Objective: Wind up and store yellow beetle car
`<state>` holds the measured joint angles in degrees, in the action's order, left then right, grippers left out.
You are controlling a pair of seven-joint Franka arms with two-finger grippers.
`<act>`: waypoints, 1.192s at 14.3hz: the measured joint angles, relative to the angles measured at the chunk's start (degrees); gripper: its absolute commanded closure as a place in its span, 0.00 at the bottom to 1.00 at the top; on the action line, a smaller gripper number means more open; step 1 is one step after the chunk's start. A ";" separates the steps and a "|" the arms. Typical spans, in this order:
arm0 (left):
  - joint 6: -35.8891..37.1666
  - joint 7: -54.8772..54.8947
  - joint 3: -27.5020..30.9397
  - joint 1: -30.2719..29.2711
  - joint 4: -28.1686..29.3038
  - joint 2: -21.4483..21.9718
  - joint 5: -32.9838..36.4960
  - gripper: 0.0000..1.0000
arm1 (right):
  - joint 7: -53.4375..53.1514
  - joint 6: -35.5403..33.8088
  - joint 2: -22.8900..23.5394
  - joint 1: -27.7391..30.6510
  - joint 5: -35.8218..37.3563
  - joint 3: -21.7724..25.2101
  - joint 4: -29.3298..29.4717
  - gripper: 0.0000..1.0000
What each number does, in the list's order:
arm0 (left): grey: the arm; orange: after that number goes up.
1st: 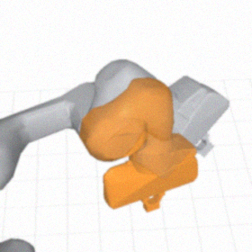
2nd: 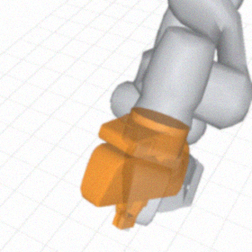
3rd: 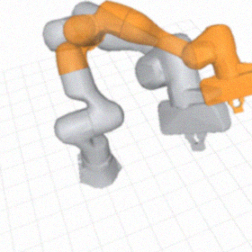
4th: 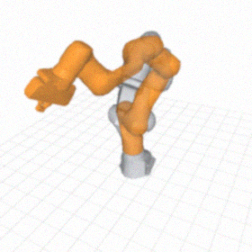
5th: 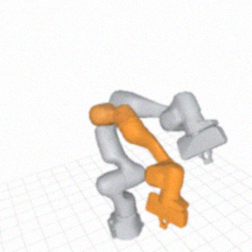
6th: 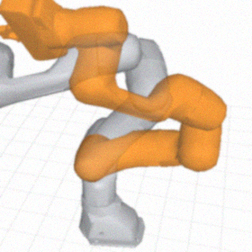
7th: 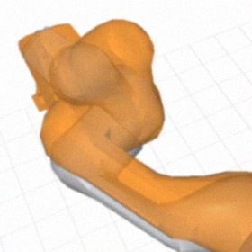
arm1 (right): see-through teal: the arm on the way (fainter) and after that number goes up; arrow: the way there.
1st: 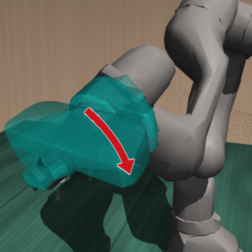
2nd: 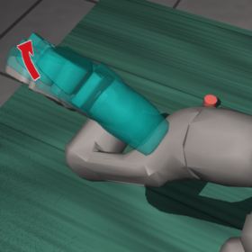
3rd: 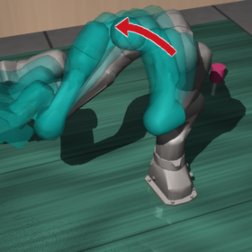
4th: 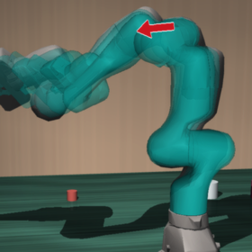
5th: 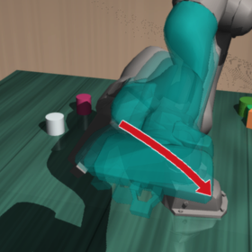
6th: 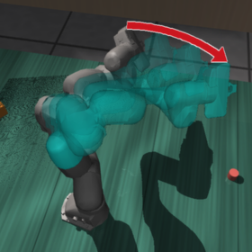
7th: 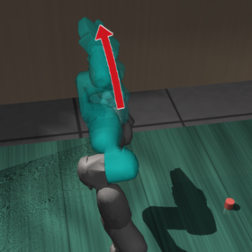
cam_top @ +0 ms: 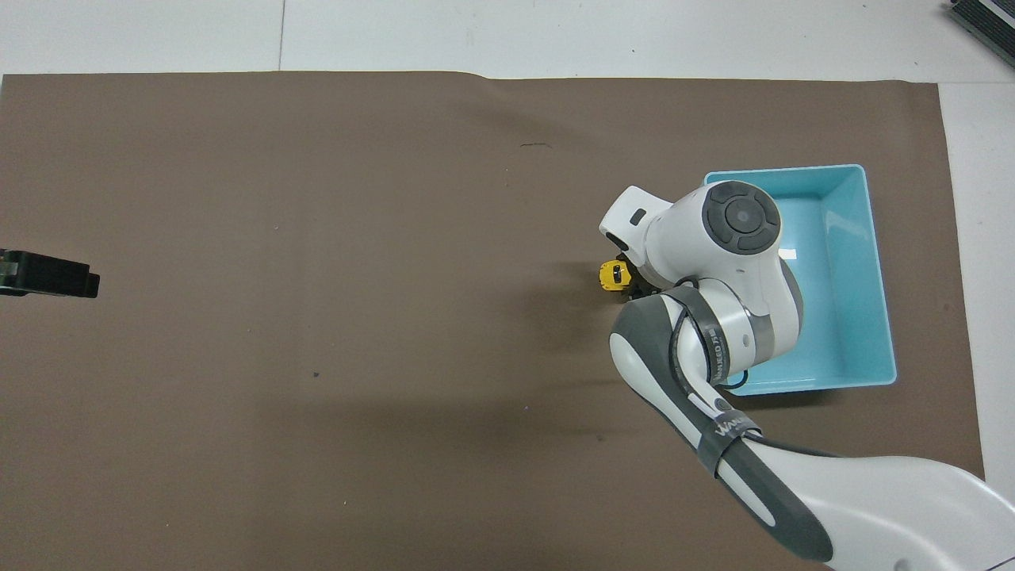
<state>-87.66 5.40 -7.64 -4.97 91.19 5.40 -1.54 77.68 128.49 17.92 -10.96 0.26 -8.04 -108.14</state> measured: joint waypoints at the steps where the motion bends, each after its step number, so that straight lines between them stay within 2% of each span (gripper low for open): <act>1: 0.00 0.00 0.00 0.00 0.00 0.00 0.00 0.00 | 0.00 -1.00 -0.01 0.04 0.00 0.04 0.62 0.98; 5: 0.00 0.00 0.00 0.00 0.00 0.00 0.00 0.00 | 0.00 -4.54 -0.86 0.36 0.00 0.30 2.58 0.98; 12: 0.00 0.00 0.00 0.00 0.00 0.00 0.00 0.00 | 0.00 -10.44 -5.44 1.11 0.00 0.64 3.22 0.98; 17: 0.00 0.00 0.00 0.00 0.00 0.00 0.00 0.00 | 0.97 -12.75 -7.13 3.96 0.00 0.75 3.53 0.98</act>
<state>-87.66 5.40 -7.64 -4.97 91.20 5.40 -1.54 78.66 115.74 10.79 -6.99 0.26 -7.29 -104.62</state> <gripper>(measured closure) 0.000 0.507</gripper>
